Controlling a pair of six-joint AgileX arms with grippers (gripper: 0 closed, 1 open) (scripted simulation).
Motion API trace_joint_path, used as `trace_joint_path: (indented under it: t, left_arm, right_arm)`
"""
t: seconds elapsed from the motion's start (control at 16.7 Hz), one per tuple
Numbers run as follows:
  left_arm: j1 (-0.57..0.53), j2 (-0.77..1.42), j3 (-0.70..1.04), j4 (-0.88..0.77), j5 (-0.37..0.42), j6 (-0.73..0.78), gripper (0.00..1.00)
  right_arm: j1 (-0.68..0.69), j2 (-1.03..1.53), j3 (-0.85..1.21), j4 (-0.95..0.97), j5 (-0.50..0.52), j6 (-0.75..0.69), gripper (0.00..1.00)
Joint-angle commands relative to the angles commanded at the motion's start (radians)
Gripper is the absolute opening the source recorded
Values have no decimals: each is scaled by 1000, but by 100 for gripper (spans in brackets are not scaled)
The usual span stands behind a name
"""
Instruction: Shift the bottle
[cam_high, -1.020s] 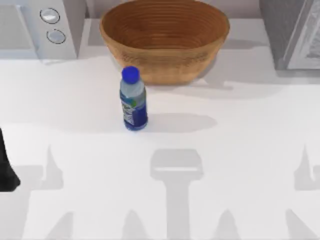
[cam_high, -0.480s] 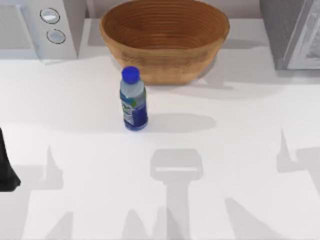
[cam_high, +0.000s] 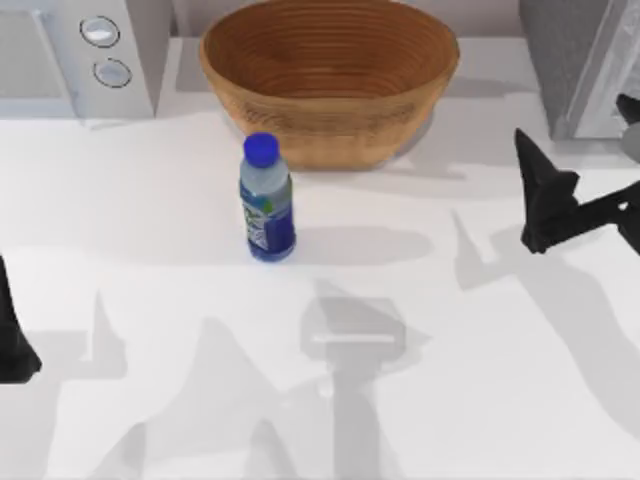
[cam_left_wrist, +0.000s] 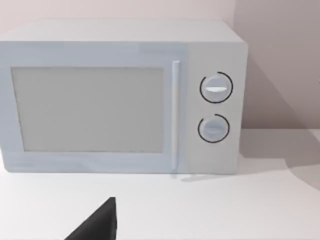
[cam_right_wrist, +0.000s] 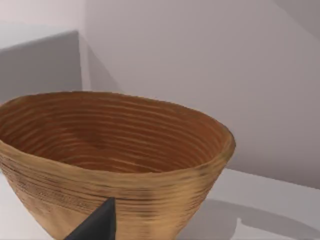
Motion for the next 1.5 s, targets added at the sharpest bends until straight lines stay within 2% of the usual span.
trace_joint_path:
  t: [0.36,0.66,0.96,1.26,1.5]
  left_arm:
    - [0,0,0,0,0,0,100]
    - [0,0,0,0,0,0,100]
    - [0,0,0,0,0,0,100]
    - [0,0,0,0,0,0,100]
    - [0,0,0,0,0,0,100]
  right_arm:
    - [180,641,168,400,-13,-1,100]
    - [290,984,287,658,-21,2,100]
    - [332,1102,341,766,-24,3,100]
    - [328,1100,339,762,-24,3,100]
    - [333,1131,435,701,-23,3,100]
